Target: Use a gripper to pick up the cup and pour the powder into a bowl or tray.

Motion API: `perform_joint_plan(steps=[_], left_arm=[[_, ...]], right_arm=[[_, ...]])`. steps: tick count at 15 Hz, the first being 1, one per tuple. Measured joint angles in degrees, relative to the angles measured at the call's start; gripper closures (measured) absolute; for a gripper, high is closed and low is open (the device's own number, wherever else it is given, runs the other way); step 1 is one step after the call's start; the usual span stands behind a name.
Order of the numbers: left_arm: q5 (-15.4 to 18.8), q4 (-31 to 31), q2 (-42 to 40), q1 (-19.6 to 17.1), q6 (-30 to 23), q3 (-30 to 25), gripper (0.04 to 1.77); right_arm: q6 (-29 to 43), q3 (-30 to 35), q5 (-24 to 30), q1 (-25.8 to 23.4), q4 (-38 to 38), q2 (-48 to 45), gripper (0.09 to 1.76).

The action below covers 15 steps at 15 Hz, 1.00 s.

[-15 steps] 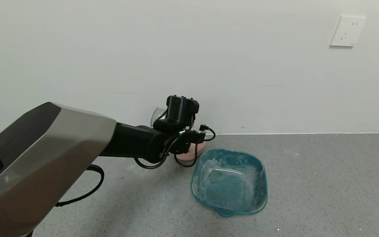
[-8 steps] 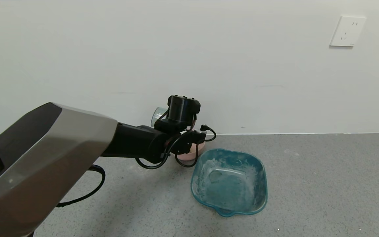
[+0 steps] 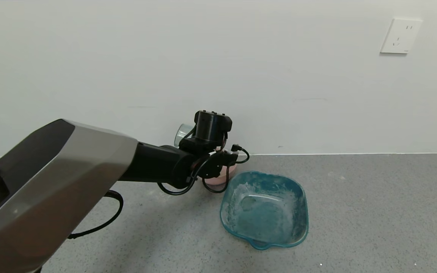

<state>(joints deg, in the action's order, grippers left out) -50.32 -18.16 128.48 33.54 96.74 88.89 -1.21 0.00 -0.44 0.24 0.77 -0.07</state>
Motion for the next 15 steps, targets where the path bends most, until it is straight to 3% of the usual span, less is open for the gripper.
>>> perform_joint_plan(steps=[15], left_arm=[[-0.17, 0.01, 0.30, 0.39, 0.02, 0.00, 0.55]], right_arm=[[0.02, 0.00, 0.00, 0.00, 0.00, 0.00, 0.14]])
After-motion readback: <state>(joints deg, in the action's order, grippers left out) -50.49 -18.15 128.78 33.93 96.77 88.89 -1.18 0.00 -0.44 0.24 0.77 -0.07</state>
